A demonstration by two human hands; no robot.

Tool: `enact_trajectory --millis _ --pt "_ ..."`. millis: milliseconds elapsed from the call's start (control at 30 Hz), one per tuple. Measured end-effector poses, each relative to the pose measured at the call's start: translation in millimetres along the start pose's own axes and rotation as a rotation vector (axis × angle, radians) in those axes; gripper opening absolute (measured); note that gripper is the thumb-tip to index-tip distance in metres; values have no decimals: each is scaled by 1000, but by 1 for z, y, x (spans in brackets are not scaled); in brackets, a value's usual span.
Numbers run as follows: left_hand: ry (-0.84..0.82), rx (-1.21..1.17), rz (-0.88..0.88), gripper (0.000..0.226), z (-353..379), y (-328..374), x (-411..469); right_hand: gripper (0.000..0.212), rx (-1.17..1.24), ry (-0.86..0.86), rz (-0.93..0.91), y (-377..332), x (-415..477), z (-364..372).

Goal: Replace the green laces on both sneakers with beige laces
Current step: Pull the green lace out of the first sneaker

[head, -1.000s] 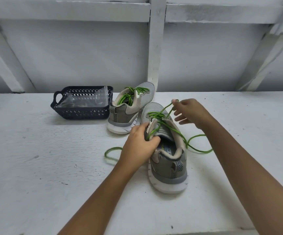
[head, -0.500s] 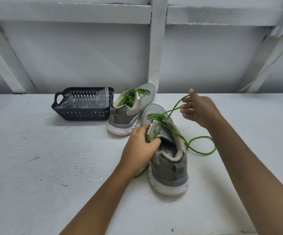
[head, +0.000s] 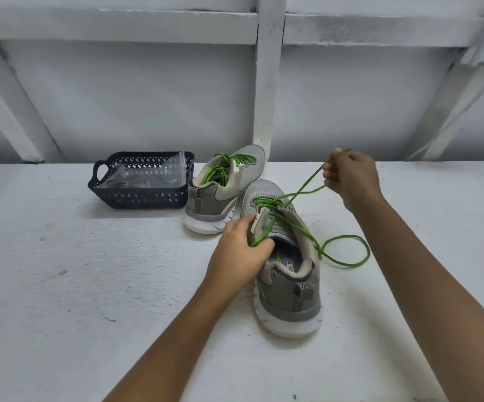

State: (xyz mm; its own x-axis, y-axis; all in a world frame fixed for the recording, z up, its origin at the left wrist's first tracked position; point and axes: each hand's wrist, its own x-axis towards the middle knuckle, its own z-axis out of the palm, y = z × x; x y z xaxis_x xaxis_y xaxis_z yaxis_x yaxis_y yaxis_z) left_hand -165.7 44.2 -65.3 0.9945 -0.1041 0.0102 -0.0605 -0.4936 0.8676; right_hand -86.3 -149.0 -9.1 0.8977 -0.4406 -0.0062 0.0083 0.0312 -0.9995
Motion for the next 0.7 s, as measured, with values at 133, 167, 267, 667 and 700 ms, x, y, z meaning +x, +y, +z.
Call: enact_trajectory --millis 133,167,267,667,700 --pt "0 -3 -1 62 0 -1 0 29 -204 -259 132 18 -13 10" --pt "1 -4 1 60 1 -1 0 27 -318 -349 137 24 -19 12" --pt "4 -9 -3 61 1 -1 1 19 -554 -429 59 35 -29 16" --pt "2 -8 -24 70 1 2 -1 24 -242 -58 19 27 -18 3" --pt "2 -8 -25 71 1 2 -1 28 -325 -145 55 31 -23 6"
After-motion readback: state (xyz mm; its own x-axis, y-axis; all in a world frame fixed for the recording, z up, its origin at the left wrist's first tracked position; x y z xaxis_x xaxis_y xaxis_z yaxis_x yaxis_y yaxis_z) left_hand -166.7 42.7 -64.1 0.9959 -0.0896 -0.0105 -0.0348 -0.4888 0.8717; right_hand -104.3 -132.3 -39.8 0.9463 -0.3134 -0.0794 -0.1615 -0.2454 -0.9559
